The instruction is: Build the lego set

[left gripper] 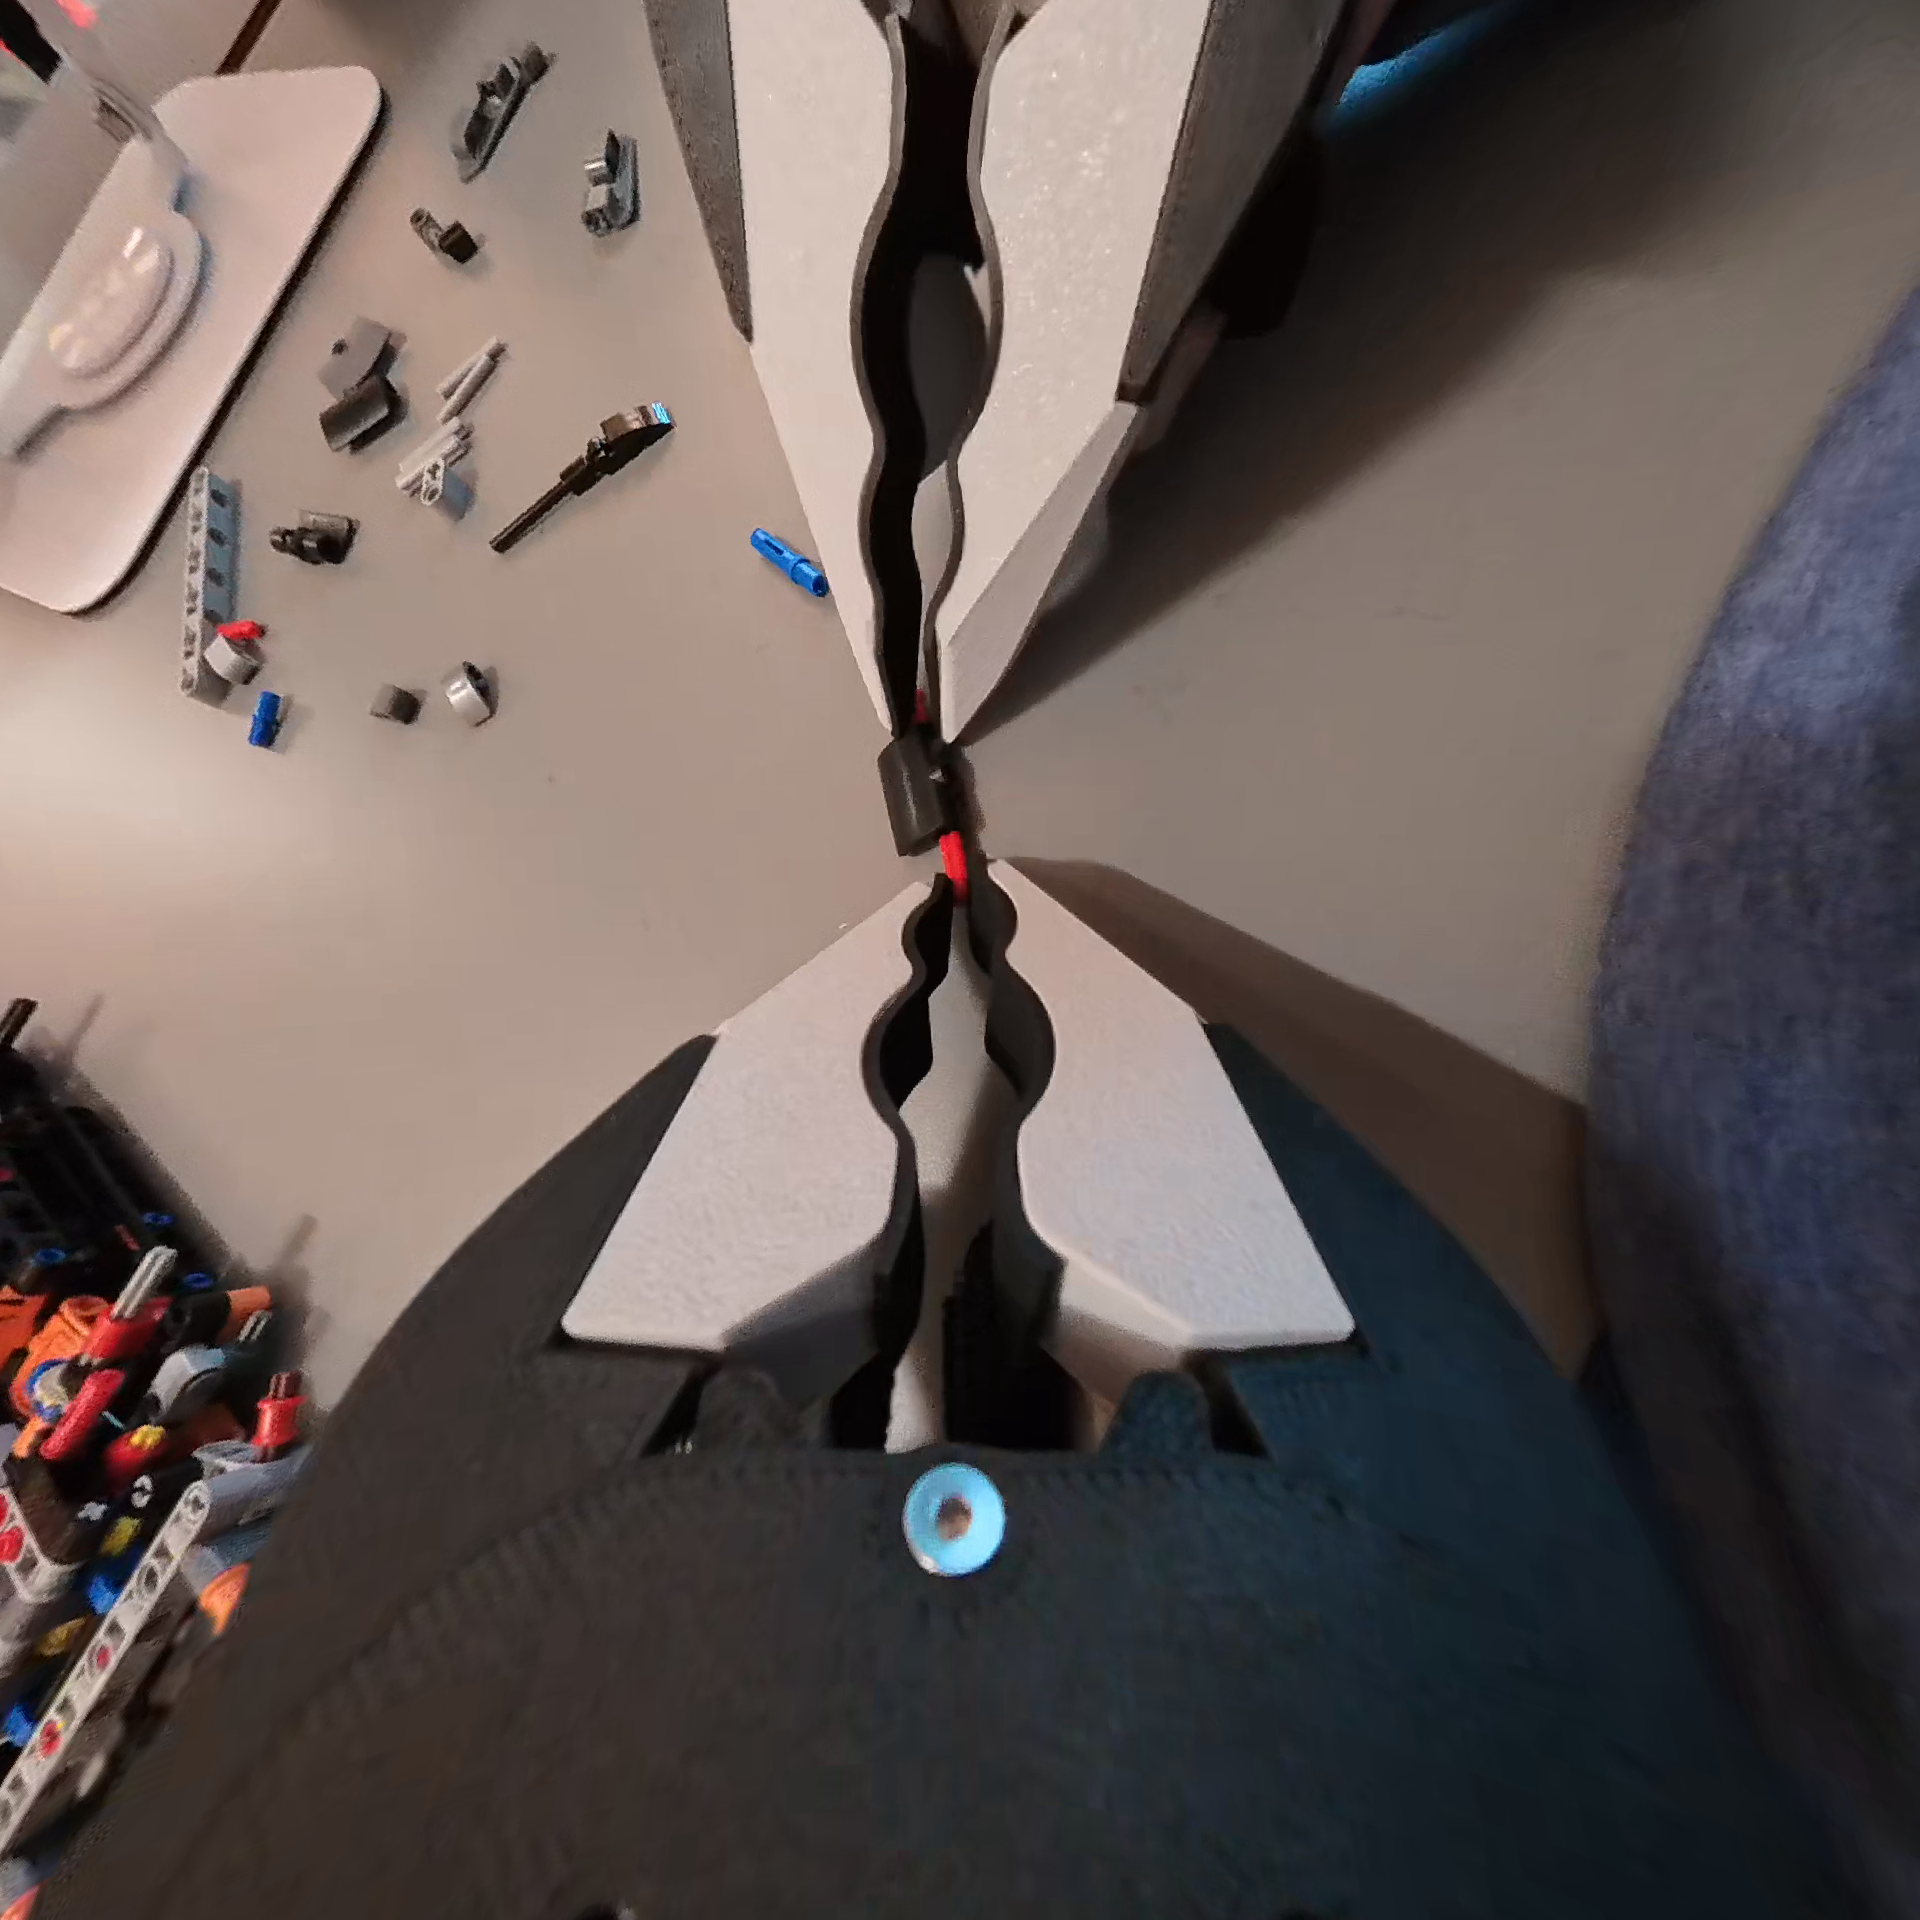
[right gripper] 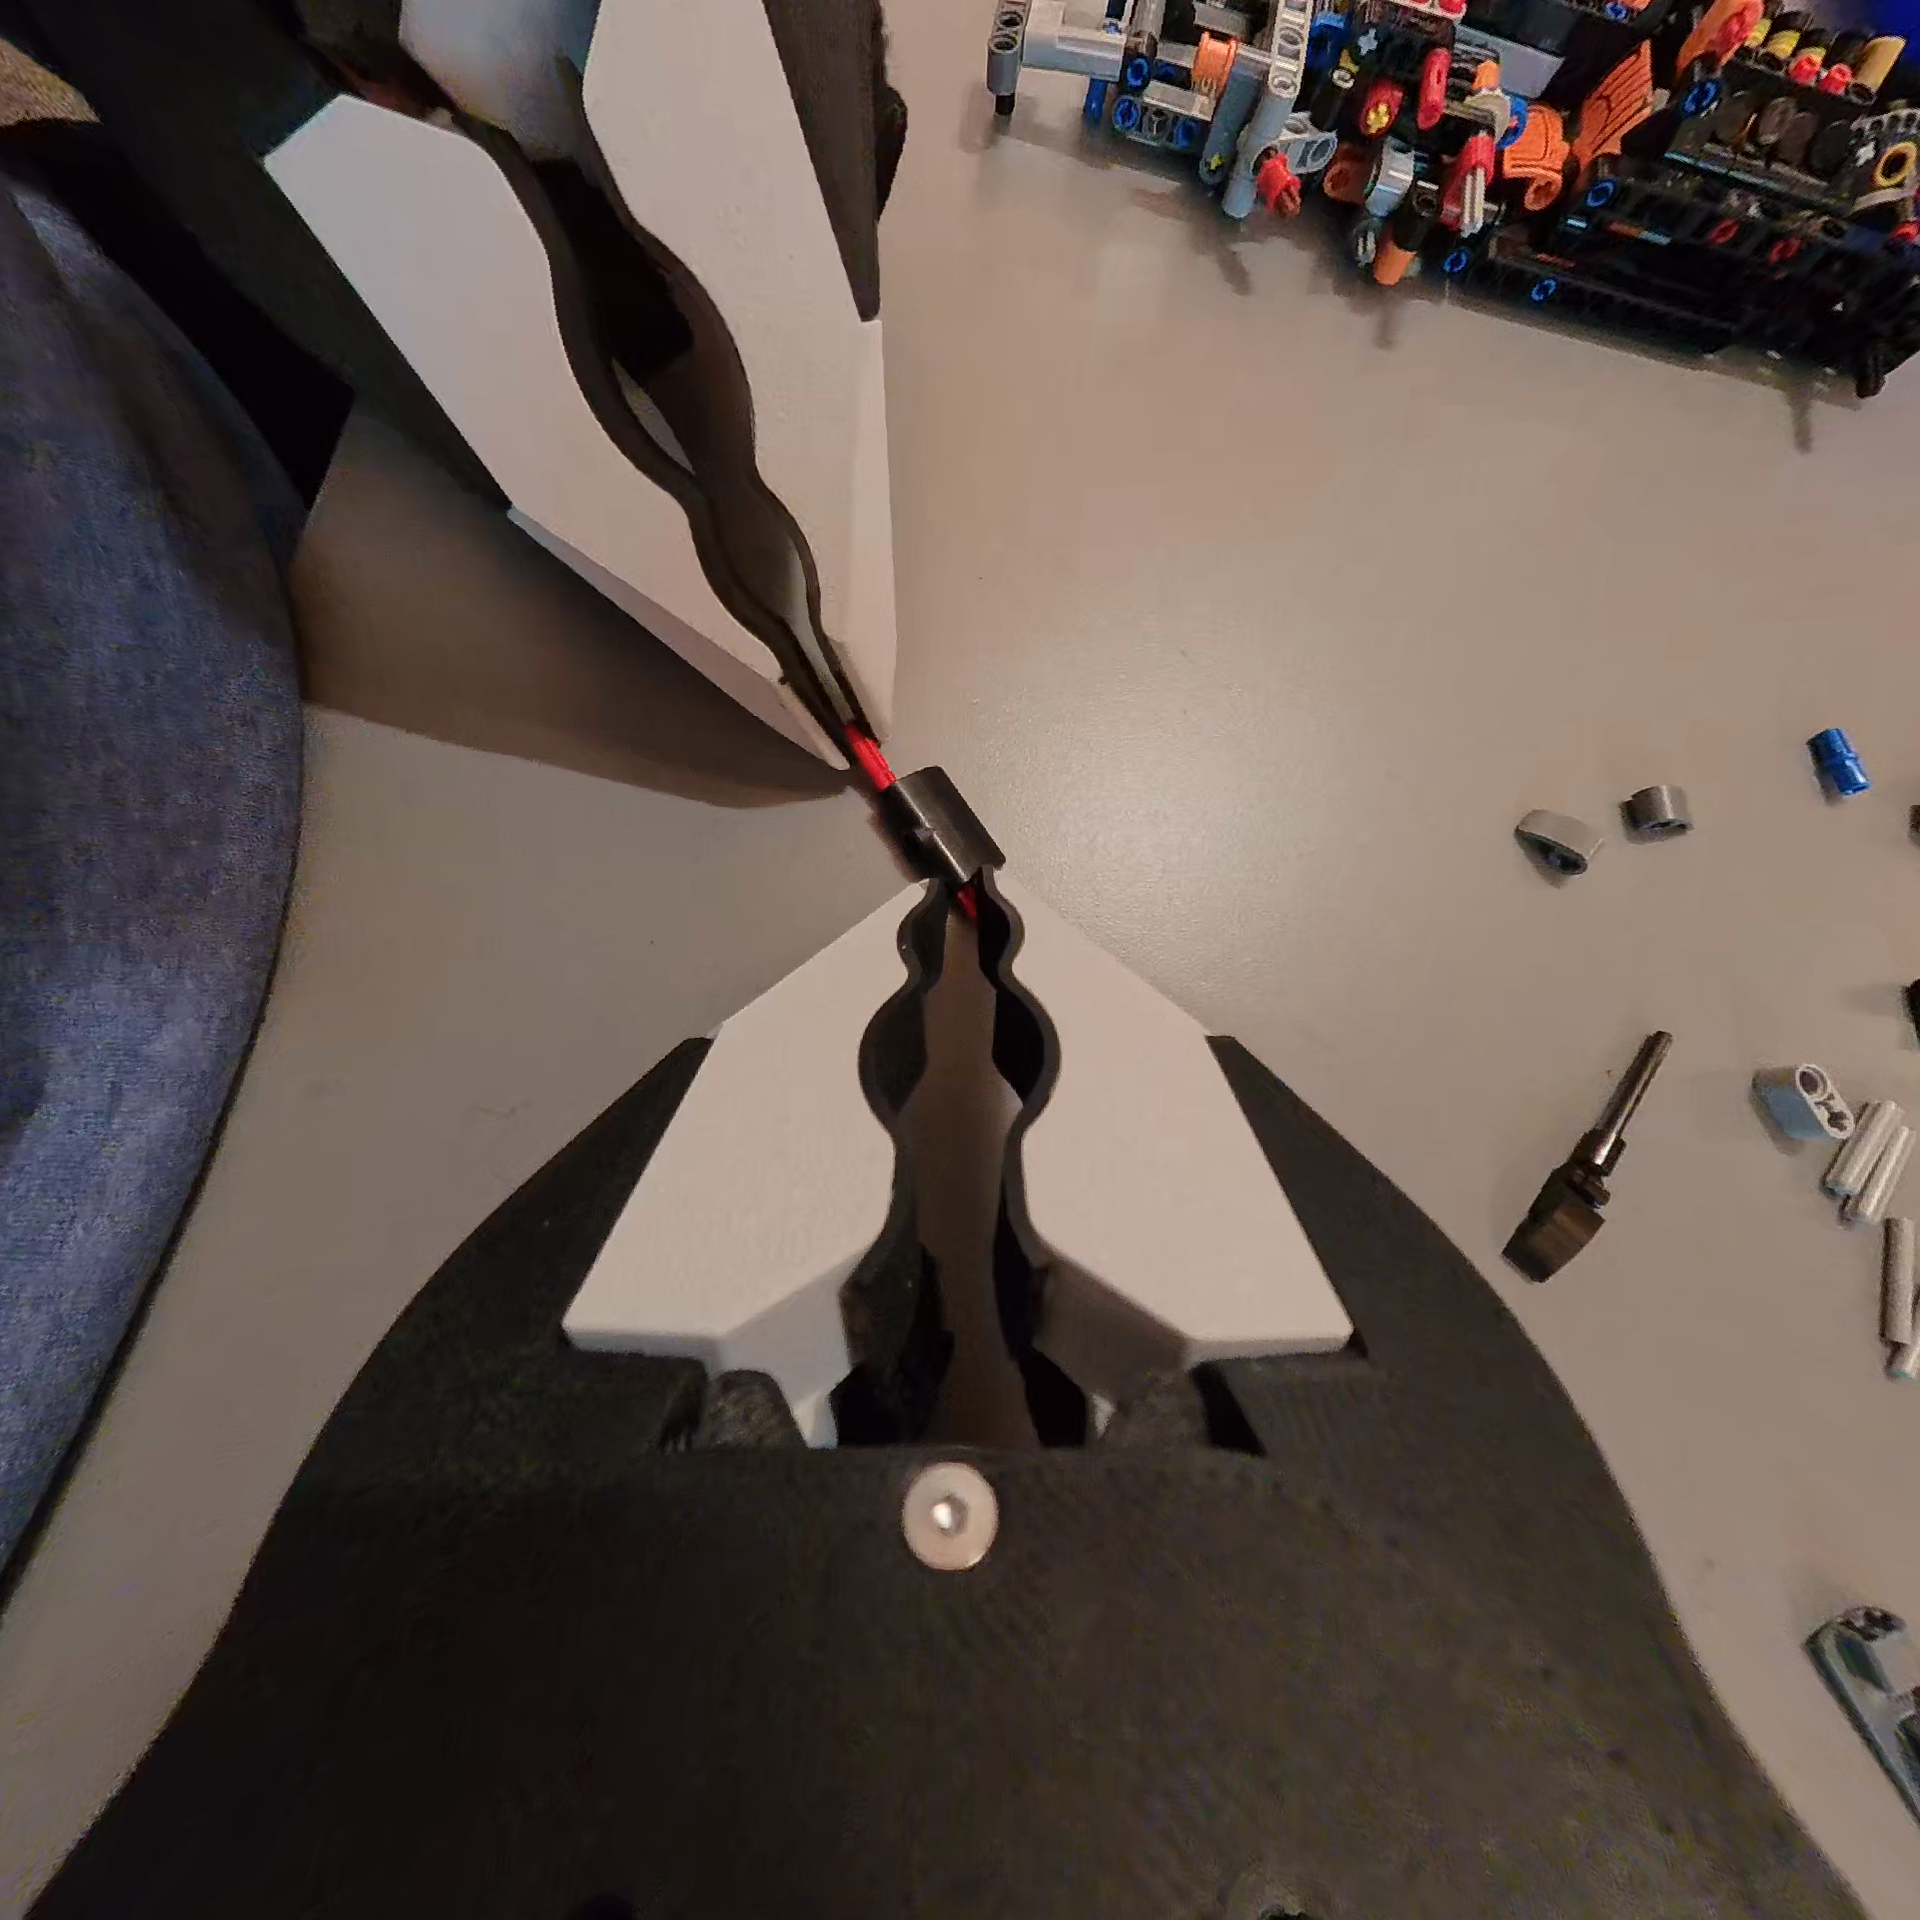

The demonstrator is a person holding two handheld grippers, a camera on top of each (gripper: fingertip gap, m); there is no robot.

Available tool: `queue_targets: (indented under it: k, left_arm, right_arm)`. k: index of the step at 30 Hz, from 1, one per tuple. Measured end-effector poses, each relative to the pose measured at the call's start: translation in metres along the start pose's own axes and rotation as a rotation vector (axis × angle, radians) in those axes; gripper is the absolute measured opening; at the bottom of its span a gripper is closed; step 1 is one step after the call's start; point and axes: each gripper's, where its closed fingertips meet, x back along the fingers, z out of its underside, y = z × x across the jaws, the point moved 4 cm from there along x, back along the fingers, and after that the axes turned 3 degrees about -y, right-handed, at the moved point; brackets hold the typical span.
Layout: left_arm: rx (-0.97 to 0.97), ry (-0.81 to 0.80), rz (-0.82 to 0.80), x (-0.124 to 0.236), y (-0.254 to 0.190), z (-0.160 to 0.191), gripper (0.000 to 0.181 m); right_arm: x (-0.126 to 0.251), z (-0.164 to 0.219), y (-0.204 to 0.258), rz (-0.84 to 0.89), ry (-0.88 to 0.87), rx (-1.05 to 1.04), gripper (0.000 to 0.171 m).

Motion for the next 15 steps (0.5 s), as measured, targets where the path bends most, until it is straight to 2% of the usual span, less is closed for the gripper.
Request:
queue_targets:
  k: [15]
  left_arm:
    - [-0.081, -0.002, -0.026, -0.0007, 0.0002, 0.0028, 0.002]
  right_arm:
    - [-0.0007, -0.0007, 0.0003, 0.011, 0.011, 0.026, 0.003]
